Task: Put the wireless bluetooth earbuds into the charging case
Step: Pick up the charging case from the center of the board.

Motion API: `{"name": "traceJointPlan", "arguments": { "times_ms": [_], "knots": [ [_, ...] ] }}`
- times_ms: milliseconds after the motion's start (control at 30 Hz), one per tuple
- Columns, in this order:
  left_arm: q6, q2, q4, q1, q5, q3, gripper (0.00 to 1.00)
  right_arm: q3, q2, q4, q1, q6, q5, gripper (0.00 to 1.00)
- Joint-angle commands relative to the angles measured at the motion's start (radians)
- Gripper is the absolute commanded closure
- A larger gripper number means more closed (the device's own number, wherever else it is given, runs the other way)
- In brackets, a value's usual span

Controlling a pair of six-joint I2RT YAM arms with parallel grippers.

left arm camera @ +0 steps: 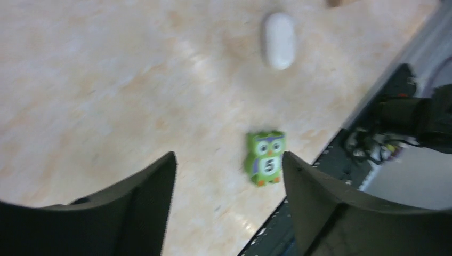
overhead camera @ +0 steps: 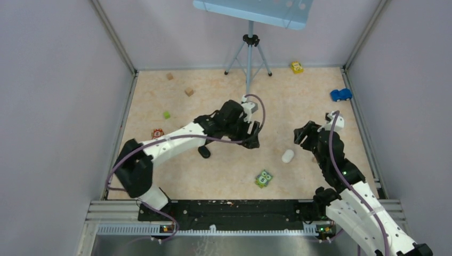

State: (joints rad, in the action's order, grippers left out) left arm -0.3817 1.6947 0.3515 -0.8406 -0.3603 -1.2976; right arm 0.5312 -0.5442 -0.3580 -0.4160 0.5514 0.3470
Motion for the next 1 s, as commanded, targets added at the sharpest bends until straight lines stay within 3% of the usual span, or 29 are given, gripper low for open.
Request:
{"name": "traceJointPlan", "arguments": {
  "times_ms": [0, 67, 133, 433, 800, 967],
  "knots": [
    [-0.010, -0.234, 0.080, 0.003, 0.439, 0.176, 0.17, -0.001, -0.049, 0.118, 0.004, -0.002, -0.061, 0.42],
    [-0.077, -0.303, 0.134, 0.011, 0.600, 0.235, 0.03, -0.006, -0.079, 0.159, 0.004, 0.005, -0.089, 0.42],
    [-0.153, -0.362, 0.153, 0.043, 0.681, 0.307, 0.01, -0.004, -0.113, 0.194, 0.005, 0.012, -0.118, 0.42],
    [-0.365, -0.412, 0.188, 0.202, 0.652, 0.461, 0.02, 0.014, -0.229, 0.266, 0.004, 0.018, -0.205, 0.43],
    [-0.726, -0.218, 0.228, 0.204, 0.791, 0.453, 0.17, -0.002, -0.232, 0.280, 0.005, 0.047, -0.227, 0.44],
    [-0.744, -0.168, 0.165, 0.204, 0.775, 0.477, 0.30, -0.017, -0.208, 0.269, 0.004, 0.059, -0.231, 0.44]
  ]
}}
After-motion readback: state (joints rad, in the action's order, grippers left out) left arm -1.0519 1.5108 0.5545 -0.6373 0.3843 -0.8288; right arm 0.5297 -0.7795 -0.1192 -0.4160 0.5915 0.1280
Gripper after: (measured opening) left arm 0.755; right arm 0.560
